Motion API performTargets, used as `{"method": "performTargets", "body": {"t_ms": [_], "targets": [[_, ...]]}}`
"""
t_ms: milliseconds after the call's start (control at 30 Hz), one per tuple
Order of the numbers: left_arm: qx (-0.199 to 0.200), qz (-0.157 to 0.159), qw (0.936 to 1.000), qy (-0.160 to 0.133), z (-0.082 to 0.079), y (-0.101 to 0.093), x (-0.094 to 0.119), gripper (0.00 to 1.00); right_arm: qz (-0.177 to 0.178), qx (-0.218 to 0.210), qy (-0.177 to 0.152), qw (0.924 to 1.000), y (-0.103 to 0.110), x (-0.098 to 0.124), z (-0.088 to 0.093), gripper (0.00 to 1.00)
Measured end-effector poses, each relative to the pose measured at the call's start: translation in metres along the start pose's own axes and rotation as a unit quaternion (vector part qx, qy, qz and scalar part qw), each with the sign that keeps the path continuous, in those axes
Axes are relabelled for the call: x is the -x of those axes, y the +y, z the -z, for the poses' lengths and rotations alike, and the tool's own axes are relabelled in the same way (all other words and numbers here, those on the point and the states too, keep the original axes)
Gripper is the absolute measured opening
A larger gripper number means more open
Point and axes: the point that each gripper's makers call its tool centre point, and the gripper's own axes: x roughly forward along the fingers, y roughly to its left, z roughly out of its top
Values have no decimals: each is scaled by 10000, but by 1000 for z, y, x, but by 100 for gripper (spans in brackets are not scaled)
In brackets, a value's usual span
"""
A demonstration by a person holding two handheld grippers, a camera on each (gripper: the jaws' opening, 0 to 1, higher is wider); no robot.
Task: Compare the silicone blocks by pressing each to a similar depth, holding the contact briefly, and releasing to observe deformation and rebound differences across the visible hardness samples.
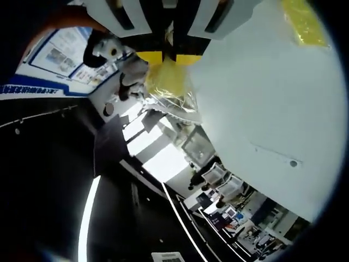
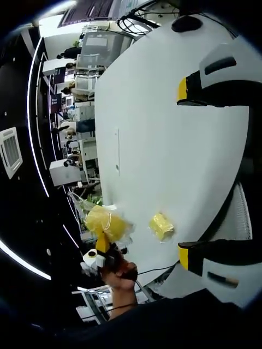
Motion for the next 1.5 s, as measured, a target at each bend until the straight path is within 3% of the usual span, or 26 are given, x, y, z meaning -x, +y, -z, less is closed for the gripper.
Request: {"method": "performTargets", "body": {"t_ms": [900, 1167, 1500], "targets": [[682, -428, 9960, 394, 54, 66, -17, 1, 63, 73, 85, 9999, 0, -2, 13, 97], [1284, -695, 9879, 529, 70, 94, -17, 1, 24, 186, 149, 9997, 3, -5, 14, 97], [1566, -867, 9809, 757, 87, 109, -21, 1, 29, 159, 227, 9996, 2, -5, 16, 97]]}}
